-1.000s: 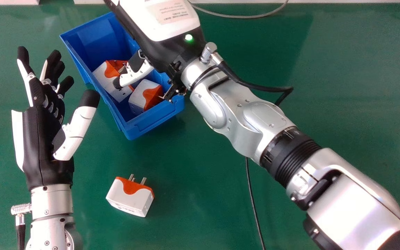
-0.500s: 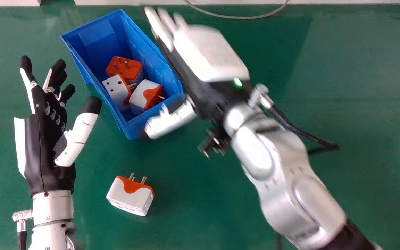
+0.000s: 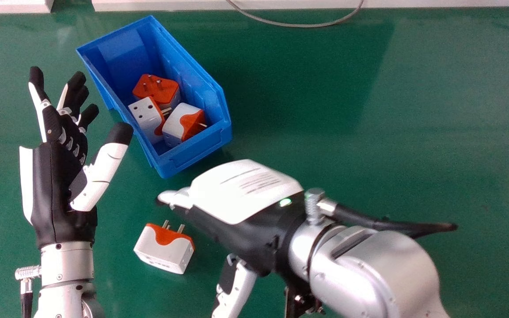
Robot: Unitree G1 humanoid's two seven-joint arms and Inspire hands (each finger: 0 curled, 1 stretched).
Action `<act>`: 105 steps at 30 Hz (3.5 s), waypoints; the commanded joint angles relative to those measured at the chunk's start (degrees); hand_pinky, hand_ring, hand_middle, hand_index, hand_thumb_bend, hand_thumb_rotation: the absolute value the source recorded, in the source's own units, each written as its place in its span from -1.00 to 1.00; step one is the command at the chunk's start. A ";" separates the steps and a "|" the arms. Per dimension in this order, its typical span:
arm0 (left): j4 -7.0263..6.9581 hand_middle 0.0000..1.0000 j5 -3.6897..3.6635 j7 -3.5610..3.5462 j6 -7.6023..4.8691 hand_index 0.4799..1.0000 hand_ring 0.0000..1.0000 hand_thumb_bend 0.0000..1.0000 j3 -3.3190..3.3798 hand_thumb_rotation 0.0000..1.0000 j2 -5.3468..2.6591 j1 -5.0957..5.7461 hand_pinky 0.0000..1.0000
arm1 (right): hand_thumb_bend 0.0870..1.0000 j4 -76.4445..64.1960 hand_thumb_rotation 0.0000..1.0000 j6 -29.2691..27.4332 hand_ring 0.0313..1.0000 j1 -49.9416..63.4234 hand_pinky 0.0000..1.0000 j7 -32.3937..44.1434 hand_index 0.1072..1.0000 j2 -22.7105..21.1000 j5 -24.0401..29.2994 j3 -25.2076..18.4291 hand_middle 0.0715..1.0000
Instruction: Pick all objects and put in blue box
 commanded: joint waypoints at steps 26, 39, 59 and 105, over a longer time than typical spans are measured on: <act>-1.33 0.88 -1.50 -1.39 0.43 0.75 0.89 0.66 0.31 0.07 0.45 -0.11 0.80 | 0.53 42.87 -1.00 -20.58 0.68 -8.16 0.18 -35.66 0.17 6.16 12.56 1.07 0.80; -0.88 0.86 -0.79 -0.62 0.27 0.70 0.88 0.67 0.42 0.09 0.57 -0.97 0.79 | -0.02 54.68 -0.78 -24.56 0.49 -11.00 0.09 -45.56 -0.12 7.68 17.19 1.25 0.66; -1.09 0.86 -0.62 -0.33 0.26 0.71 0.89 0.70 0.24 0.11 0.70 -1.37 0.80 | -0.08 55.06 -1.00 -27.84 -0.29 -10.43 -0.33 -49.72 -0.01 7.38 22.68 -0.28 -0.05; -0.72 0.86 -1.39 -1.38 -0.17 0.70 0.90 0.68 0.37 0.05 0.40 -0.67 0.82 | -0.08 11.31 -1.00 -16.43 -0.30 -2.09 -0.55 -44.12 -0.06 0.39 29.38 -22.61 -0.17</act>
